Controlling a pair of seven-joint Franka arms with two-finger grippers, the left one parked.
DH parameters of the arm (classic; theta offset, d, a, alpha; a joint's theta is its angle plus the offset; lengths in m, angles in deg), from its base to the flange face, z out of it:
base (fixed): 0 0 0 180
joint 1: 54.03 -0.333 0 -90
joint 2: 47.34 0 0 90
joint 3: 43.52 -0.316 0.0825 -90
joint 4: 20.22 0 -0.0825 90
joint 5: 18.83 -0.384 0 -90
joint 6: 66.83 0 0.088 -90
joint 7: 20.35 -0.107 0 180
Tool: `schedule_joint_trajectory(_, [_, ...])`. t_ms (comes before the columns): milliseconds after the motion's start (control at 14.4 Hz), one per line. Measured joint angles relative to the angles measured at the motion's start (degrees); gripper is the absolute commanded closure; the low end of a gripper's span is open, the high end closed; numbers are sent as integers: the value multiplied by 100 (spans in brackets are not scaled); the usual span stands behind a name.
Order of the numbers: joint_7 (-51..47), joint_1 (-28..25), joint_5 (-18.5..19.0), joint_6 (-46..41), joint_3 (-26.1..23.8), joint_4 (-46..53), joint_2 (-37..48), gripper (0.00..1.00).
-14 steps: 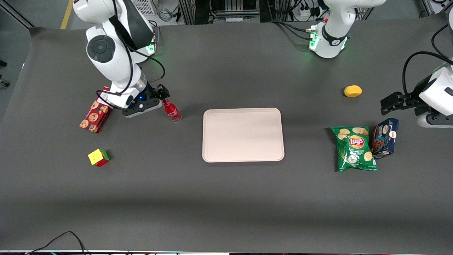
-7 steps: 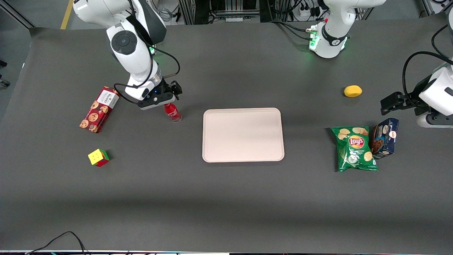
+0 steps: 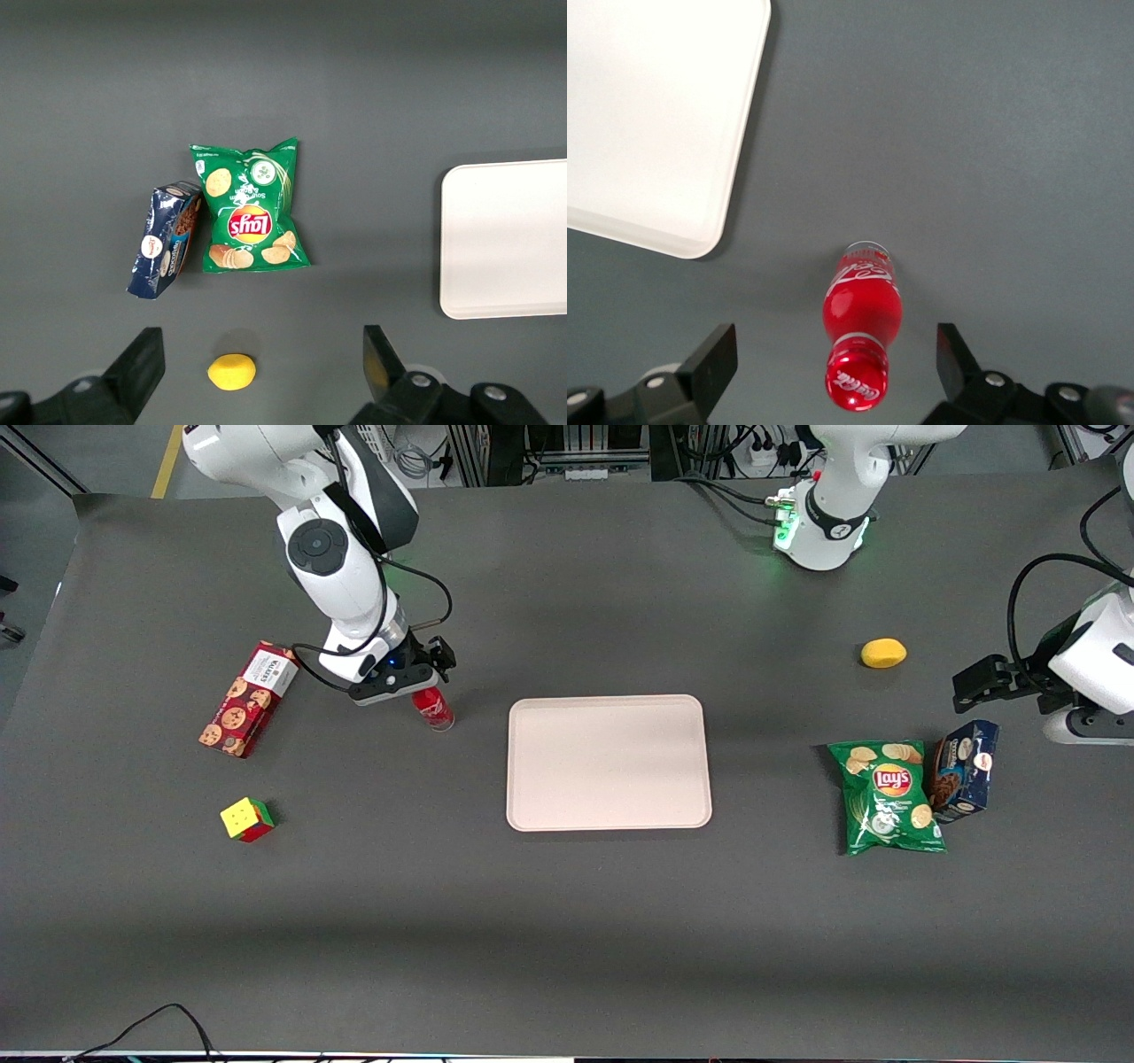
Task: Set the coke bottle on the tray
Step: 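Lower the right gripper and close it around the bottle's body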
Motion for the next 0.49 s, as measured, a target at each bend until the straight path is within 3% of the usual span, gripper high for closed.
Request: schedule_joint_trajectory(486, [0, 13, 0, 113, 13, -192, -54, 2])
